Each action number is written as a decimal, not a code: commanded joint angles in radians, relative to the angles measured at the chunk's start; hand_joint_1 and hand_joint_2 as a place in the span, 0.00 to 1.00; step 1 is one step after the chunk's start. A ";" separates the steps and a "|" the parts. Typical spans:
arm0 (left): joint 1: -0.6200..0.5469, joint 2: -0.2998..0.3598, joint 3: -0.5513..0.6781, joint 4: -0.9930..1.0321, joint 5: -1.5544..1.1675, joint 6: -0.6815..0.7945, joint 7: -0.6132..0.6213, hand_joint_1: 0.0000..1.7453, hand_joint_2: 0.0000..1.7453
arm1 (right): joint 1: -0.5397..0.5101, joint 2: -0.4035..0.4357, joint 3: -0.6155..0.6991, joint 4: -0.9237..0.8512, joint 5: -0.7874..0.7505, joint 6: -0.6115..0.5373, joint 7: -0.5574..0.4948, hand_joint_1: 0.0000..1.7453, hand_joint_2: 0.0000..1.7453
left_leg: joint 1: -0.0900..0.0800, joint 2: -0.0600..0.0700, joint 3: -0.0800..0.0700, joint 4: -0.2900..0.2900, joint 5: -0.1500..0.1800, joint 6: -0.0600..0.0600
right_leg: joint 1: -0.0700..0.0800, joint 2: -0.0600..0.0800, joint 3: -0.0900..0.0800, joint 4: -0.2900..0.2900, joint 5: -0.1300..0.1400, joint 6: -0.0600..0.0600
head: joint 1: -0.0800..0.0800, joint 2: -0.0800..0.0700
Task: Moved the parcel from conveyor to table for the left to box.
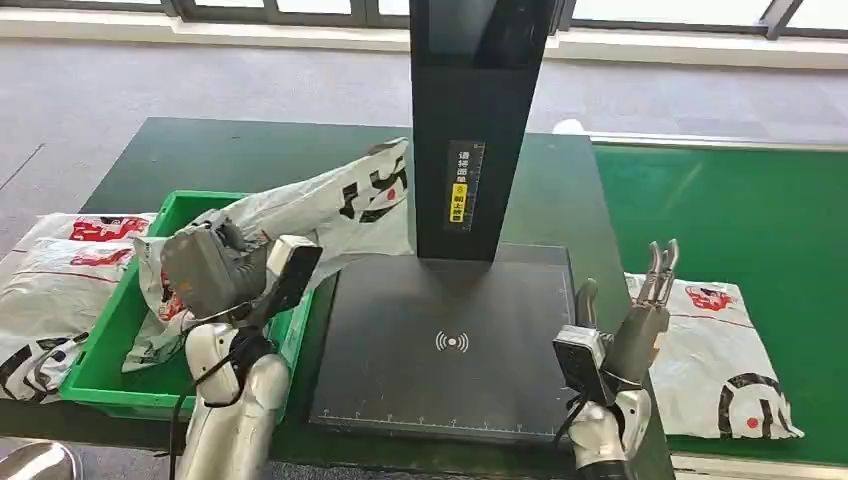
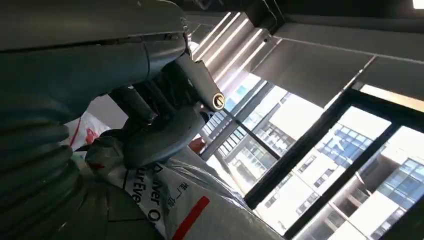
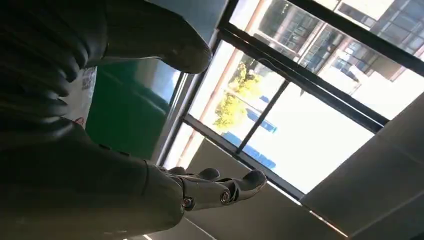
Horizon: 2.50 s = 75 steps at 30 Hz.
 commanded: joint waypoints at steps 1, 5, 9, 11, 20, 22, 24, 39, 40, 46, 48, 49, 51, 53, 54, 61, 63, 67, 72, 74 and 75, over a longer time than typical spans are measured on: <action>0.148 -0.045 0.368 -0.245 0.185 -0.005 -0.136 1.00 1.00 | -0.014 -0.017 -0.027 0.025 -0.015 0.002 0.002 0.00 1.00 | 0.000 0.008 0.004 -0.002 -0.002 0.000 | 0.000 0.007 0.002 -0.002 0.001 -0.001 | 0.000 0.000; 0.146 -0.045 0.418 -0.264 0.241 -0.005 -0.176 1.00 1.00 | -0.009 -0.020 -0.031 0.023 -0.017 0.002 0.002 0.00 1.00 | 0.000 0.006 0.004 -0.003 -0.002 -0.001 | 0.000 0.004 0.003 -0.003 0.000 -0.001 | 0.000 0.000; 0.150 -0.045 0.416 -0.269 0.220 -0.005 -0.146 1.00 1.00 | -0.009 -0.020 -0.032 0.024 -0.016 0.002 0.002 0.00 1.00 | 0.000 0.003 0.005 -0.003 -0.001 0.000 | 0.000 0.002 0.004 -0.004 -0.001 -0.001 | 0.000 0.000; 0.150 -0.045 0.416 -0.269 0.220 -0.005 -0.146 1.00 1.00 | -0.009 -0.020 -0.032 0.024 -0.016 0.002 0.002 0.00 1.00 | 0.000 0.003 0.004 -0.003 -0.001 0.000 | 0.000 0.001 0.003 -0.003 0.000 -0.001 | 0.000 0.000; 0.150 -0.045 0.418 -0.251 0.185 -0.005 -0.110 1.00 1.00 | -0.008 -0.019 -0.033 0.023 -0.014 0.002 0.002 0.00 1.00 | 0.000 0.002 0.004 -0.003 -0.001 0.000 | 0.000 0.000 0.004 -0.004 -0.001 -0.001 | 0.000 0.000; 0.150 -0.045 0.418 -0.251 0.185 -0.005 -0.110 1.00 1.00 | -0.008 -0.019 -0.033 0.023 -0.014 0.002 0.002 0.00 1.00 | 0.000 0.002 0.004 -0.003 -0.001 0.000 | 0.000 0.001 0.004 -0.004 -0.001 -0.001 | 0.000 0.000; 0.150 -0.045 0.418 -0.251 0.185 -0.005 -0.110 1.00 1.00 | -0.008 -0.019 -0.033 0.023 -0.014 0.002 0.002 0.00 1.00 | 0.000 0.002 0.004 -0.003 -0.001 0.000 | 0.000 0.001 0.003 -0.003 0.000 -0.001 | 0.000 0.000; 0.092 -0.045 0.374 0.083 -0.110 -0.005 0.151 0.00 0.00 | 0.003 -0.017 -0.049 0.012 -0.007 0.006 0.002 0.00 1.00 | -0.002 -0.002 0.004 -0.004 0.001 0.000 | -0.002 -0.005 0.003 -0.004 -0.001 -0.001 | 0.000 0.000; 0.091 -0.045 0.371 0.088 -0.108 -0.005 0.148 0.00 0.00 | 0.002 -0.017 -0.050 0.014 -0.007 0.005 0.002 0.00 1.00 | 0.000 -0.002 0.004 -0.004 0.001 0.000 | -0.001 -0.004 0.002 -0.005 0.000 -0.001 | 0.000 0.000; 0.078 -0.045 0.360 0.149 -0.096 -0.005 0.122 0.00 0.00 | 0.011 -0.017 -0.057 0.011 -0.002 0.010 0.002 0.00 1.00 | 0.000 -0.002 0.002 -0.001 0.000 0.000 | 0.000 -0.004 0.000 -0.003 -0.001 -0.001 | 0.000 0.000; 0.078 -0.045 0.361 0.147 -0.093 -0.005 0.114 0.00 0.00 | 0.010 -0.017 -0.061 0.019 0.005 0.016 0.002 0.00 1.00 | 0.000 -0.002 0.003 -0.003 0.000 0.000 | -0.001 -0.005 0.002 -0.004 -0.001 -0.001 | 0.000 0.000; 0.078 -0.045 0.359 0.146 -0.089 -0.005 0.111 0.00 0.00 | 0.010 -0.016 -0.061 0.020 0.006 0.017 0.002 0.00 1.00 | 0.000 -0.001 0.002 -0.002 0.000 0.000 | -0.001 -0.004 0.000 -0.003 -0.001 -0.001 | 0.000 0.000; 0.081 -0.045 0.360 0.143 -0.084 -0.005 0.104 0.00 0.00 | 0.009 -0.014 -0.064 0.022 0.011 0.021 0.002 0.00 1.00 | 0.000 -0.001 0.003 -0.003 0.000 0.000 | 0.000 -0.004 0.001 -0.004 -0.001 -0.001 | 0.000 0.000; 0.086 -0.045 0.360 0.113 -0.063 -0.005 0.089 0.00 0.00 | 0.003 -0.011 -0.069 0.035 0.021 0.028 0.002 0.00 1.00 | 0.000 -0.001 0.003 -0.002 0.000 0.000 | 0.000 -0.003 0.001 -0.004 -0.001 -0.001 | 0.000 0.000; 0.090 -0.045 0.359 0.100 -0.056 -0.005 0.084 0.00 0.00 | 0.000 -0.010 -0.071 0.039 0.024 0.030 0.002 0.00 1.00 | 0.000 -0.001 0.003 -0.003 0.000 0.000 | 0.000 -0.004 0.002 -0.004 -0.001 -0.001 | 0.000 0.000; 0.125 -0.045 0.361 -0.068 0.030 -0.005 0.011 0.00 0.00 | -0.016 -0.005 -0.077 0.067 0.034 0.041 0.002 0.00 1.00 | 0.000 0.002 0.001 -0.001 -0.001 0.000 | 0.000 -0.001 -0.001 -0.002 -0.001 -0.001 | 0.000 0.000; 0.148 -0.045 0.369 -0.168 0.083 -0.005 -0.040 0.00 0.00 | -0.023 -0.003 -0.074 0.080 0.037 0.039 0.002 0.00 1.00 | 0.001 0.002 0.002 -0.001 -0.001 0.000 | 0.001 -0.001 0.000 -0.003 -0.001 -0.002 | 0.000 0.000; 0.150 -0.045 0.370 -0.182 0.097 -0.005 -0.053 0.00 0.00 | -0.024 -0.003 -0.073 0.082 0.037 0.040 0.002 0.00 1.00 | 0.000 0.004 0.002 -0.001 -0.001 0.000 | 0.000 0.001 0.001 -0.003 -0.001 -0.001 | 0.000 0.000; 0.150 -0.045 0.370 -0.182 0.097 -0.005 -0.053 0.00 0.00 | -0.024 -0.003 -0.073 0.082 0.037 0.040 0.002 0.00 1.00 | 0.000 0.002 0.002 -0.002 -0.001 0.000 | 0.000 0.000 0.001 -0.003 0.000 -0.001 | 0.000 0.000; 0.150 -0.045 0.389 -0.235 0.170 -0.005 -0.129 0.00 0.00 | -0.026 -0.004 -0.072 0.087 0.035 0.040 0.002 0.00 1.00 | 0.000 0.002 0.002 -0.002 -0.001 0.000 | 0.000 0.001 0.001 -0.003 0.000 -0.001 | 0.000 0.000; 0.150 -0.045 0.410 -0.252 0.252 -0.005 -0.209 0.00 0.00 | -0.033 -0.004 -0.077 0.102 0.039 0.036 0.002 0.00 1.00 | 0.000 0.003 0.003 -0.003 -0.001 0.000 | 0.000 0.001 0.002 -0.003 0.000 -0.001 | 0.000 0.000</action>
